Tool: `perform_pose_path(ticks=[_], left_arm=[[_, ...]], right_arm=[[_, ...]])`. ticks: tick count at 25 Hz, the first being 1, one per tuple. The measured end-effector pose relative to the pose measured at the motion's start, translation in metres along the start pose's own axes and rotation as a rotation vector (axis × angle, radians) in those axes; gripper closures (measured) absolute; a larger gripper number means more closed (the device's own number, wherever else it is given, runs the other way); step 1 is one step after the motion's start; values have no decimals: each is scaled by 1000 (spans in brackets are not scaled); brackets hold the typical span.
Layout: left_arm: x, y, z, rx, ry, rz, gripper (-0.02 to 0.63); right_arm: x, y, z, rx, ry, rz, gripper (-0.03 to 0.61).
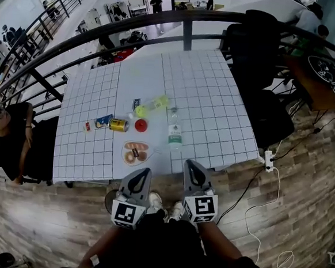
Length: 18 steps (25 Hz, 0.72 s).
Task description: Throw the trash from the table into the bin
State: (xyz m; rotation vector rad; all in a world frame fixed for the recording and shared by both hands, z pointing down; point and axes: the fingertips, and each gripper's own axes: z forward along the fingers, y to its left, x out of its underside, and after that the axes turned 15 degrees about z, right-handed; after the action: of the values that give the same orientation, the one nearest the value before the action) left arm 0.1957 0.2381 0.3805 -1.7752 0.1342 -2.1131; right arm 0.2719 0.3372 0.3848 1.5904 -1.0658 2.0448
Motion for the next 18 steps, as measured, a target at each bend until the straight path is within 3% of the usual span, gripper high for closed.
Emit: perform_pose_path(ticks=[3, 12, 18], left_arm=[[-7, 11, 5, -10, -22, -9, 591], [16, 63, 18, -26, -40, -15, 591], [34, 96, 29, -24, -48, -59, 591]], right_arm=[[-4, 1, 9, 8, -13, -10, 554], [-17, 30, 42, 12, -71, -132, 554], [-14, 50, 76, 1, -104, -157, 554]])
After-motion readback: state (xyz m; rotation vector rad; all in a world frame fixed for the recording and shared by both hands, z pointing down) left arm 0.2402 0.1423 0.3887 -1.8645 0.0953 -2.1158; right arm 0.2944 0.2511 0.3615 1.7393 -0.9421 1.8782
